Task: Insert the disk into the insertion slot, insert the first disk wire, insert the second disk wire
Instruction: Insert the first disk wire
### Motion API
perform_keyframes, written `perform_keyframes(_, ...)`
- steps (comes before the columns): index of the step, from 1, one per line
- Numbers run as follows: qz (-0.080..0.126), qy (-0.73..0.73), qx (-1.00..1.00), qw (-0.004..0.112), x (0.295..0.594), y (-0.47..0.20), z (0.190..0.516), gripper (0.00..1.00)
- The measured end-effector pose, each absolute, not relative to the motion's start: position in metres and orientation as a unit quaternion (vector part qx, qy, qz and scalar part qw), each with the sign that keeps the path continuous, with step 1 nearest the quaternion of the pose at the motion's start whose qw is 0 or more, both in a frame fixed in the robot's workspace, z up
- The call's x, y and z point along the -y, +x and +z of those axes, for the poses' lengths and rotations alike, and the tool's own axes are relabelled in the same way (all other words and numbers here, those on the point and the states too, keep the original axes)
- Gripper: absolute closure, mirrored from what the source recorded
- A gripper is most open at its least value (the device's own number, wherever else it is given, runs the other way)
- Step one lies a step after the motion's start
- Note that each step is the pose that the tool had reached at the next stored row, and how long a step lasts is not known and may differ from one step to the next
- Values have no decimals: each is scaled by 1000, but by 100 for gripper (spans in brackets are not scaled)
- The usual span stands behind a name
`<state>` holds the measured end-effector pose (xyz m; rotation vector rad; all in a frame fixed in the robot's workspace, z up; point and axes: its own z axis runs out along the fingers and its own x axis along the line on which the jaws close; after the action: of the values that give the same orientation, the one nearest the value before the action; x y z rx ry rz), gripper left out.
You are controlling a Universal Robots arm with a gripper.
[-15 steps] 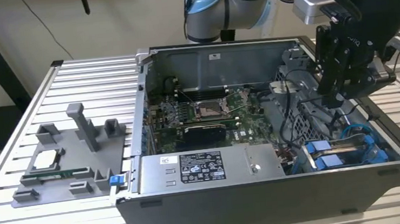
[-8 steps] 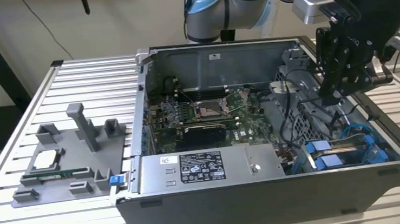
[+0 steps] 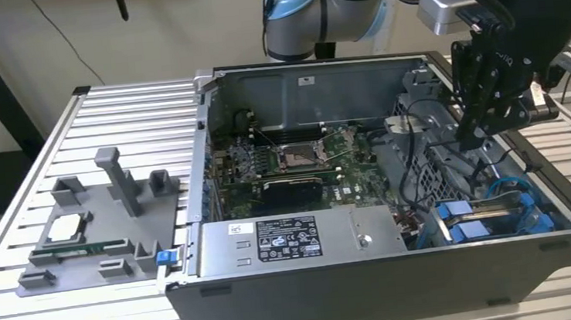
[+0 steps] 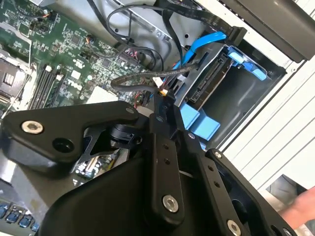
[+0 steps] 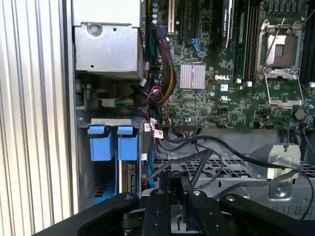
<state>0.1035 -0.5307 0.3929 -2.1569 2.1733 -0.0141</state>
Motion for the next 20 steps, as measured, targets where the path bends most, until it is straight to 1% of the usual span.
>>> perform_keyframes(9, -8, -704, -709, 36, 531, 105, 392, 100)
perform_keyframes(13, -11, -704, -709, 29, 531, 108, 392, 100)
perform_keyframes(20, -15, -705, -709, 13, 531, 116, 392, 100)
